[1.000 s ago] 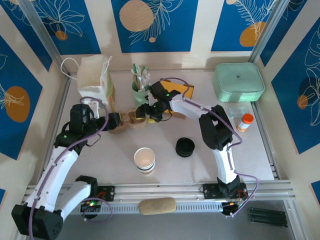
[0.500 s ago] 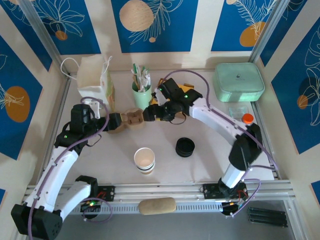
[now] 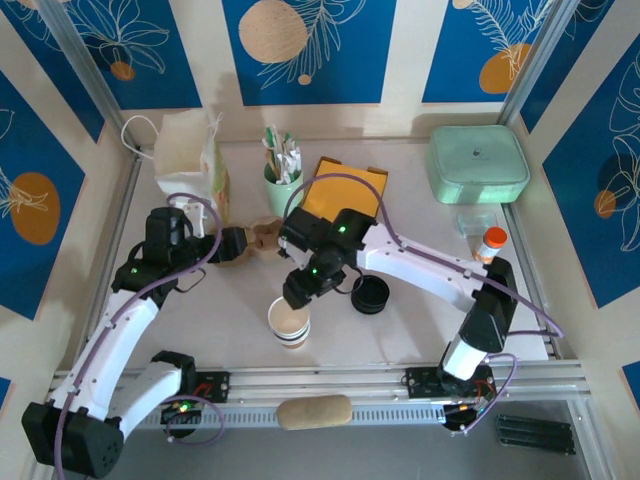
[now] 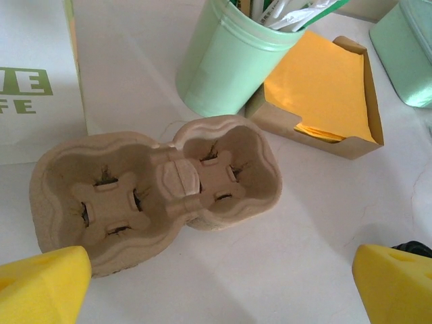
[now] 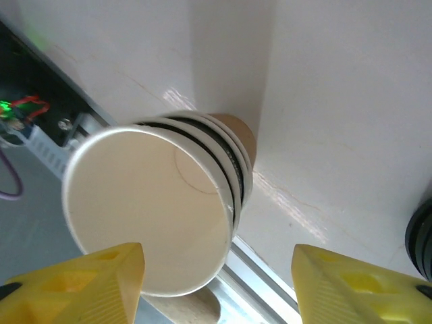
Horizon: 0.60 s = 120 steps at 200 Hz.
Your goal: Pack the takeout coffee
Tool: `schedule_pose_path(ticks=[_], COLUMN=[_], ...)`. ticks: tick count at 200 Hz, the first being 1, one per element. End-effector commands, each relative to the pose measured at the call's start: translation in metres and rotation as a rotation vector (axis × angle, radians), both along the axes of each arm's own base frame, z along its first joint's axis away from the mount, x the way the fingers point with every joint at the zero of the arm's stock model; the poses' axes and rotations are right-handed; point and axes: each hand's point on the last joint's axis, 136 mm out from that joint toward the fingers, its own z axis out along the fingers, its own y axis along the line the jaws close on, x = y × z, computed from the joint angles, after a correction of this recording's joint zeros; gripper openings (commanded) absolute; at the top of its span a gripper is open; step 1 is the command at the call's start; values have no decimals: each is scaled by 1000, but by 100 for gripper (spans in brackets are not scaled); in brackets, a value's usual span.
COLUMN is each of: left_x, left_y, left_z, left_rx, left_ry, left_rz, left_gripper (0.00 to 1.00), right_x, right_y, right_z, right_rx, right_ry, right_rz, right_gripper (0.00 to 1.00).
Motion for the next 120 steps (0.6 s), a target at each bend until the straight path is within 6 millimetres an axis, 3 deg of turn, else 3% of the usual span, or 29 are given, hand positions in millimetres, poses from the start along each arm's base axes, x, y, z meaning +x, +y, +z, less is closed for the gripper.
schedule_pose_path(ticks=[1,58,120], left_x=[2,2,2], left_y=[-7,-7,-8], left_z=[17,15,12], left_rx=[-30,-30,-34], left_ry=[-39,-38,-38], left_rz=[-21,-20,-21], left_gripper=[99,100,99], right_x=[-2,0,2], right_y=[-3,13,16], right_z=[-4,-14,-19], right_rx=[-61,-60,-68], right_ry=[-7,8,11], right_rz=[31,58,64], right_gripper=[58,44,30])
